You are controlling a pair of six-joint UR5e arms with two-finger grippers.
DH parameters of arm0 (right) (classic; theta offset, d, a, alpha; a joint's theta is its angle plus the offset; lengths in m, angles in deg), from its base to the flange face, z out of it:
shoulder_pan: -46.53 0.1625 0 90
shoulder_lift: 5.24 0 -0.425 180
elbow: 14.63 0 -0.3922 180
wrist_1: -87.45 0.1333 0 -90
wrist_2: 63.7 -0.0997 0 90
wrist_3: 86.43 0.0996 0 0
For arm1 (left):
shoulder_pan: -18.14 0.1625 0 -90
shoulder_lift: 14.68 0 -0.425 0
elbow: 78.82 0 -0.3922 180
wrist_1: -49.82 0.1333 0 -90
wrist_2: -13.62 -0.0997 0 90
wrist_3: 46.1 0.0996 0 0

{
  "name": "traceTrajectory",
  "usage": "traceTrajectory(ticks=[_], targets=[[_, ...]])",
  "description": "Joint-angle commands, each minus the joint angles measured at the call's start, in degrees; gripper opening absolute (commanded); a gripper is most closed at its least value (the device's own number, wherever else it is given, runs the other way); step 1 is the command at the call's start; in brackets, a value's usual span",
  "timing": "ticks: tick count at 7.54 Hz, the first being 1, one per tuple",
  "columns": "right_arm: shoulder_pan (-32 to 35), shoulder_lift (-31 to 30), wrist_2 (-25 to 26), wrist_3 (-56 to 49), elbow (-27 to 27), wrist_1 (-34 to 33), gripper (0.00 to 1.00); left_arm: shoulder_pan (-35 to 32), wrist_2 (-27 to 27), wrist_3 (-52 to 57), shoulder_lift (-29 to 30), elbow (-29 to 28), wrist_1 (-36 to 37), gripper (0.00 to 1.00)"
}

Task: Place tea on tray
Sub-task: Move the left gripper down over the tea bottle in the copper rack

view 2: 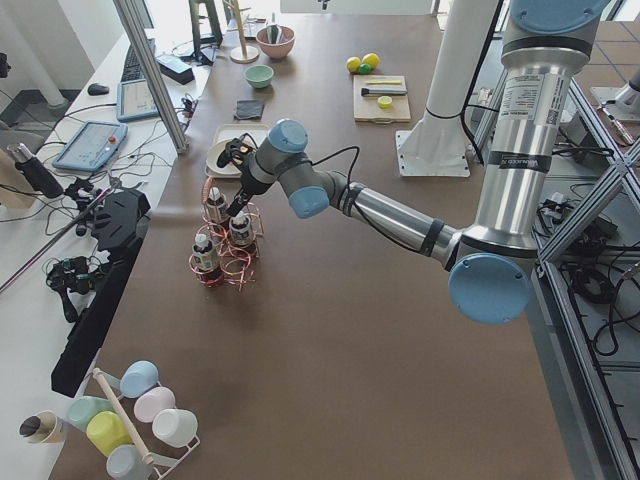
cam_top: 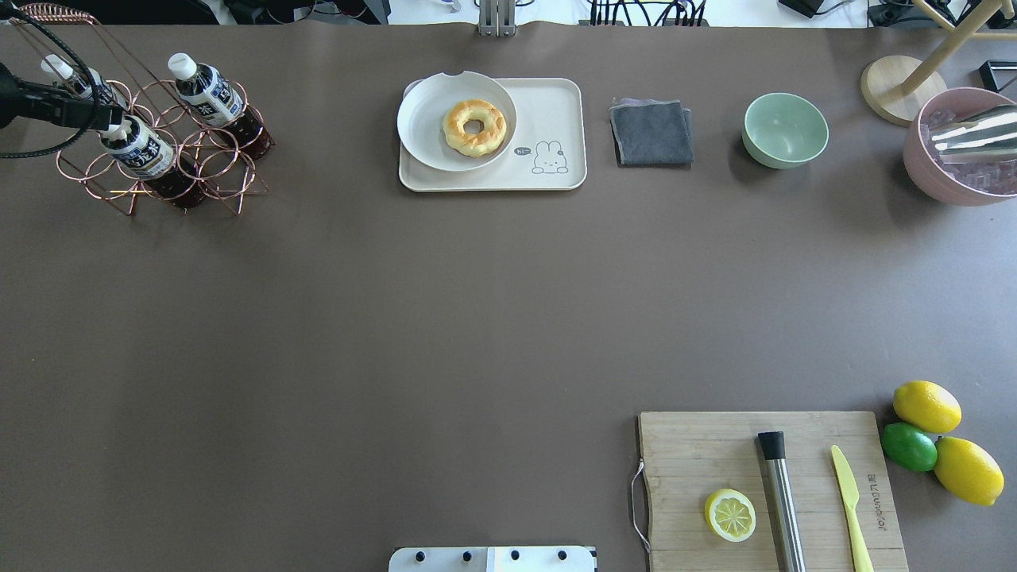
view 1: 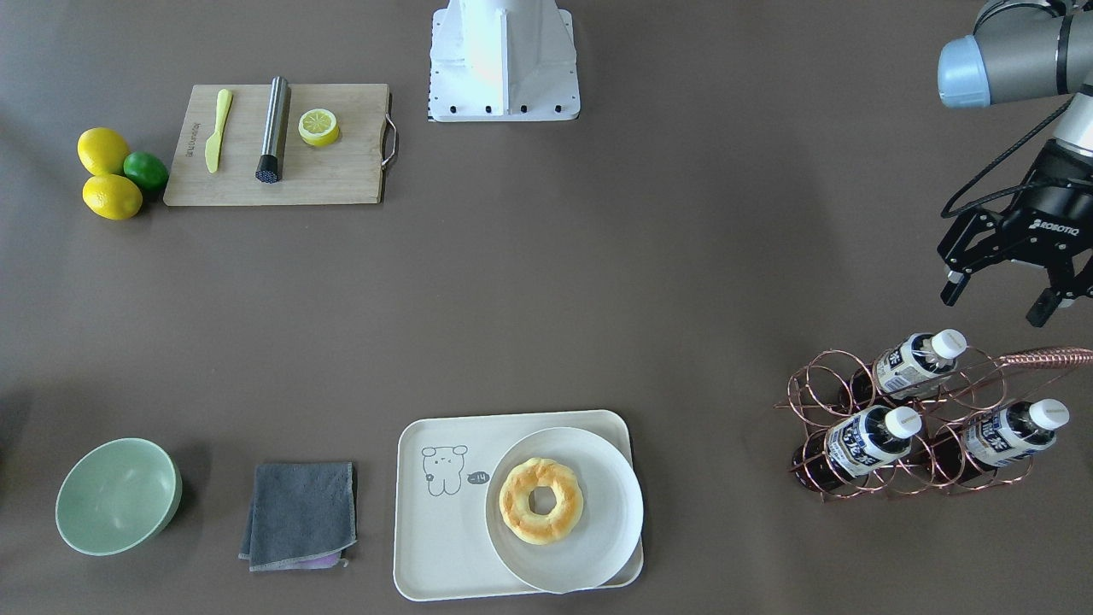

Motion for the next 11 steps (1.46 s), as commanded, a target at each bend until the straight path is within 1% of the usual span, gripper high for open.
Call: traceTrajectory(ticks=[1,2,3,4,6,8,10,11], targets=[[0.57,-0.39,-0.07,-0.08,-0.04,0.13,1.0,0.83,-1.13,-7.09,-2.3,-4.03,-7.15,0.94],[0.57,-0.39,-0.07,-0.08,-0.04,0.21,1.0,0.83,-1.22,-8.78,-2.21,-6.06,-9.46,0.94],[0.83,-0.39,-0.16,-0.08,-0.13,0.21,1.0,0.83,-1.22,-11.24,-2.04,-6.08,-9.48,0.92],[1.01,-0.74,-0.16,-0.08,-0.48,0.21,1.0,0.83,-1.22,-12.3,-2.03,-5.91,-9.75,0.85],[1.1,-0.74,-0.07,-0.08,-0.48,0.21,1.0,0.83,-1.39,-13.37,-1.51,-5.82,-9.75,0.82],[1.1,-0.74,-0.07,-0.08,-0.48,0.21,1.0,1.97,-4.46,-13.37,-0.63,-6.17,-9.66,0.8],[1.1,-0.74,-0.07,-0.17,-0.48,0.21,1.0,3.02,-5.35,-13.28,-0.54,-6.08,-9.57,0.77],[1.19,-0.74,-0.07,-0.17,-0.4,0.21,1.0,4.94,-8.05,-13.46,-0.54,-6.08,-9.57,0.73]])
